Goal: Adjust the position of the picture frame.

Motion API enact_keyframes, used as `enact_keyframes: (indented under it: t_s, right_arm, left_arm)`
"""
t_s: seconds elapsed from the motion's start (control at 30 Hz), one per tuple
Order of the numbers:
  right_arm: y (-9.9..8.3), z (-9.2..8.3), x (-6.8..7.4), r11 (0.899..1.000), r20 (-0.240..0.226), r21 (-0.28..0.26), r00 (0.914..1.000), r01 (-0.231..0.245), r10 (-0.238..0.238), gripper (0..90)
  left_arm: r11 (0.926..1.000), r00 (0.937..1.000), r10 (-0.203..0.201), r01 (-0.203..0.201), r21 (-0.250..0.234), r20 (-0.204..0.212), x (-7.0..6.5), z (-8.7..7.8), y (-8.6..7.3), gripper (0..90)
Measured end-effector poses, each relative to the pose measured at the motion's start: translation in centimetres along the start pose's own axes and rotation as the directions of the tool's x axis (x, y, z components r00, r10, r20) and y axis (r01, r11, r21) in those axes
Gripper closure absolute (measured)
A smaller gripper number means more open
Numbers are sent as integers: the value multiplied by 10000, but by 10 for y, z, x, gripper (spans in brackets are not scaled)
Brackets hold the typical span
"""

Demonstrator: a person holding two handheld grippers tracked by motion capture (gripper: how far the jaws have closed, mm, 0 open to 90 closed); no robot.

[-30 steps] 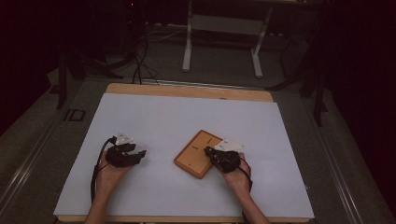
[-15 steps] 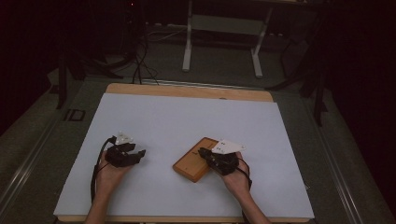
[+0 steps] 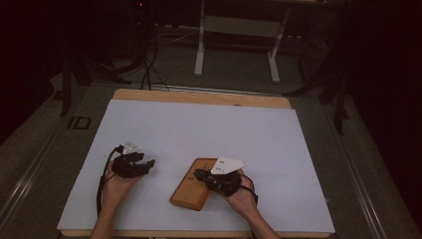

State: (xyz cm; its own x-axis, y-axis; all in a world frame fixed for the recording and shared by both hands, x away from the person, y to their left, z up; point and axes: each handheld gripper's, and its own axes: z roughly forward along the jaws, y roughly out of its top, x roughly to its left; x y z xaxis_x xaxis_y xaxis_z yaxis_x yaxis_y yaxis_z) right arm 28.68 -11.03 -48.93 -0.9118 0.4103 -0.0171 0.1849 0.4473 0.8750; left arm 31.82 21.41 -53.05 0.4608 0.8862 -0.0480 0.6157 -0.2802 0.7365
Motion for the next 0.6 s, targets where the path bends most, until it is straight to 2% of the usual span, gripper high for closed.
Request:
enact_keyframes:
  t_s: [0.1, 0.2, 0.23, 0.4, 0.57, 0.6]
  right_arm:
    - [0, 1, 1, 9997, -236, 173, 9995, 199, -195, 843]
    - [-1, 0, 0, 9995, -190, 233, 9996, 236, -232, 842]
    - [-4, -2, -2, 9987, 23, 379, 9994, 334, -335, 841]
    - [-11, -5, -10, 9972, 413, 699, 9987, 255, -284, 840]
    - [-26, -7, -27, 9941, 1132, 1062, 9935, -223, 102, 839]
    - [-26, -7, -27, 9941, 1132, 1062, 9935, -223, 102, 839]
  left_arm:
    - [10000, 10000, -12, 12, -5, 9, 0, 0, 0, 465]
    - [10000, 10000, -12, 12, 21, 6, 0, 0, 0, 465]
    - [10000, 10000, -32, 32, 64, 7, 0, 1, 0, 465]
    - [10000, 10000, -11, 11, 91, 21, -1, 2, 0, 465]
    - [9999, 10000, -83, 83, 102, 10, 0, 2, 0, 465]
    - [9999, 10000, -83, 83, 102, 10, 0, 2, 0, 465]
